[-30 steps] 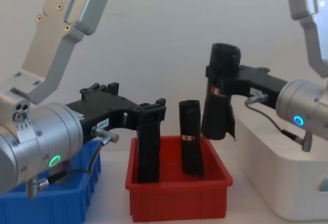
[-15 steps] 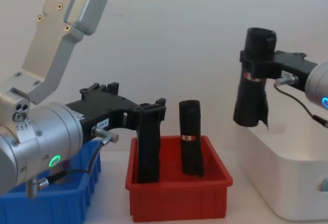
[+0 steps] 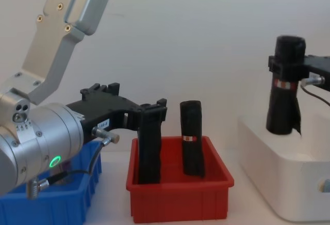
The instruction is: Pick the cotton swabs from the blue box and place them into the white box.
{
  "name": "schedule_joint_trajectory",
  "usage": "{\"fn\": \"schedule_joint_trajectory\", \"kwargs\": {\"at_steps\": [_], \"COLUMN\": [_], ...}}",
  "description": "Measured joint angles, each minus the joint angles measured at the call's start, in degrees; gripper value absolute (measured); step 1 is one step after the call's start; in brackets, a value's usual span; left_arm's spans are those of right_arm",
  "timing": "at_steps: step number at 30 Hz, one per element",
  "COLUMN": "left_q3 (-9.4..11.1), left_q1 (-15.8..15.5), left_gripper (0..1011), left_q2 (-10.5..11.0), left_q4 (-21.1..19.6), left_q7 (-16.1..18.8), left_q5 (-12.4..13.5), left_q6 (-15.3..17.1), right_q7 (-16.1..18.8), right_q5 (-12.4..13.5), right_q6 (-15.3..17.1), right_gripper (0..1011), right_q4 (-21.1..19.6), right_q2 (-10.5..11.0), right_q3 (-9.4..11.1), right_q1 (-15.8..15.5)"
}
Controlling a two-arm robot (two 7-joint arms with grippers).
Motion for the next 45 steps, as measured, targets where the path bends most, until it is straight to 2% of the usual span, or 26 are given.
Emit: {"fn": "schedule_joint_trajectory", "kwargs": {"at_steps": [8, 10, 14, 16, 19, 45], "left_q3": [0.0, 0.0, 0.0, 0.0, 0.0, 0.0], "left_q1": [0.0, 0.0, 0.0, 0.0, 0.0, 0.0], "left_gripper": [1004, 1004, 1004, 1004, 1004, 1004], "left_q2": [0.0, 0.0, 0.0, 0.0, 0.0, 0.0], "left_q4": [0.0, 0.0, 0.0, 0.0, 0.0, 0.0], "left_q7": [0.0, 0.0, 0.0, 0.0, 0.0, 0.0], "left_q5": [0.0, 0.0, 0.0, 0.0, 0.0, 0.0], "left_q6": [0.0, 0.0, 0.0, 0.0, 0.0, 0.0], "right_q7": [-1.3, -1.5, -1.8, -1.9, -2.1, -2.6], "right_q5": [-0.2, -0.2, -0.3, -0.3, -0.4, -0.5], "right_q6": [1.6, 1.8, 2.2, 2.4, 2.6, 3.2], "right_gripper": [693, 721, 879, 906, 1000, 1001], "right_q4": [-0.5, -0.6, -0.8, -0.9, -1.0, -1.2], "right_q2": [0.4, 0.4, 0.5, 0.6, 0.6, 0.8], "right_q3": [0.6, 0.6, 0.8, 0.9, 1.0, 1.2], "right_q1": [-0.3, -0.3, -0.5, -0.5, -0.5, -0.7]}}
